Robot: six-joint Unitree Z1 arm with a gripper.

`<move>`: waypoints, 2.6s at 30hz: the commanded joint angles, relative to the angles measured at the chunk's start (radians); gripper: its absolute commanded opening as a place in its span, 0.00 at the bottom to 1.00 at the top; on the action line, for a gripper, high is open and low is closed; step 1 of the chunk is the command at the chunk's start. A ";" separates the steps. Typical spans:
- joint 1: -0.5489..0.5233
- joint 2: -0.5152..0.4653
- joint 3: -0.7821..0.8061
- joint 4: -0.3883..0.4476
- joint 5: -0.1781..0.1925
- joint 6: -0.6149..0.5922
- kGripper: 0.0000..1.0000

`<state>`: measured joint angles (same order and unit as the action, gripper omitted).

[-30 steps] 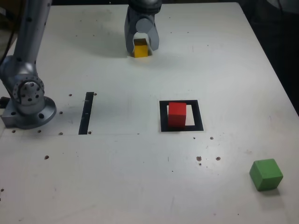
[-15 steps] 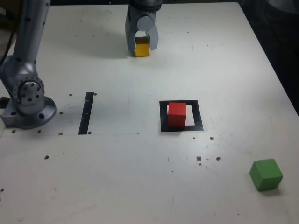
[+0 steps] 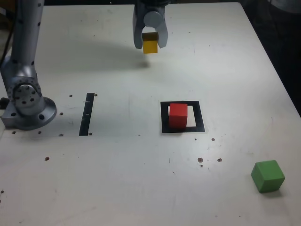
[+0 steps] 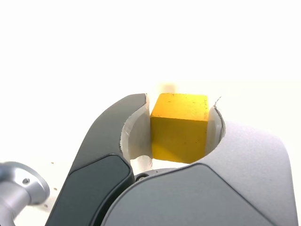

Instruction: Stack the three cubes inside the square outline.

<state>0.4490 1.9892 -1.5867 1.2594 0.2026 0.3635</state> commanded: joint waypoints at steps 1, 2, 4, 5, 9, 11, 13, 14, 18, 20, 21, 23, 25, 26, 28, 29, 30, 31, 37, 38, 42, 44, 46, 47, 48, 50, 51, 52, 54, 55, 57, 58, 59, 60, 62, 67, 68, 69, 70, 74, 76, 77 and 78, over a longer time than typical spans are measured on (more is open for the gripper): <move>-0.053 -0.013 -0.018 0.022 0.004 -0.032 0.19; -0.087 -0.015 -0.026 0.036 0.006 -0.054 0.19; -0.157 -0.018 -0.042 0.066 0.011 -0.096 0.19; -0.192 -0.019 -0.049 0.080 0.013 -0.117 0.19; -0.336 -0.024 -0.085 0.131 0.010 -0.198 0.19; -0.391 -0.025 -0.102 0.146 -0.003 -0.227 0.19; -0.434 -0.024 -0.114 0.156 -0.020 -0.251 0.19; -0.451 -0.023 -0.117 0.158 -0.028 -0.261 0.19; -0.494 -0.010 -0.121 0.158 -0.051 -0.293 0.19; -0.503 0.005 -0.123 0.154 -0.055 -0.303 0.19; -0.505 0.014 -0.124 0.153 -0.055 -0.306 0.19; -0.508 0.032 -0.126 0.150 -0.058 -0.310 0.19; -0.512 0.045 -0.127 0.147 -0.062 -0.314 0.19; -0.516 0.050 -0.128 0.147 -0.065 -0.317 0.19; -0.529 0.055 -0.128 0.148 -0.072 -0.324 0.19; -0.539 0.056 -0.128 0.149 -0.076 -0.328 0.19; -0.550 0.056 -0.127 0.151 -0.080 -0.333 0.19; -0.566 0.054 -0.127 0.153 -0.086 -0.341 0.19; -0.641 0.047 -0.126 0.158 -0.117 -0.380 0.19; -0.651 0.048 -0.125 0.158 -0.121 -0.386 0.19; -0.671 0.051 -0.118 0.157 -0.126 -0.401 0.19; -0.674 0.052 -0.115 0.157 -0.116 -0.403 0.19; -0.673 0.054 -0.113 0.156 -0.103 -0.402 0.19; -0.671 0.054 -0.112 0.156 -0.097 -0.401 0.19; -0.668 0.054 -0.112 0.155 -0.092 -0.399 0.20; -0.661 0.055 -0.110 0.153 -0.088 -0.392 0.21; -0.655 0.057 -0.110 0.151 -0.088 -0.386 0.22; -0.652 0.058 -0.110 0.148 -0.088 -0.381 0.23; -0.646 0.062 -0.110 0.143 -0.088 -0.370 0.24; -0.644 0.065 -0.111 0.140 -0.088 -0.365 0.24; -0.642 0.070 -0.113 0.135 -0.090 -0.358 0.26; -0.641 0.073 -0.113 0.133 -0.091 -0.355 0.27; -0.641 0.076 -0.113 0.132 -0.093 -0.353 0.29; -0.641 0.078 -0.112 0.131 -0.095 -0.352 0.31; -0.641 0.083 -0.110 0.131 -0.099 -0.352 0.35; -0.640 0.092 -0.104 0.128 -0.104 -0.349 0.52; -0.639 0.094 -0.102 0.127 -0.104 -0.347 0.57; -0.638 0.094 -0.099 0.126 -0.104 -0.346 0.62; -0.637 0.095 -0.095 0.125 -0.104 -0.344 0.67; -0.634 0.093 -0.076 0.114 -0.101 -0.341 0.83; -0.633 0.092 -0.070 0.110 -0.098 -0.343 0.90; -0.632 0.091 -0.067 0.109 -0.097 -0.344 0.92; -0.632 0.091 -0.066 0.108 -0.096 -0.345 0.95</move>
<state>-0.1860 2.0807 -1.6542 1.3690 0.1042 0.0201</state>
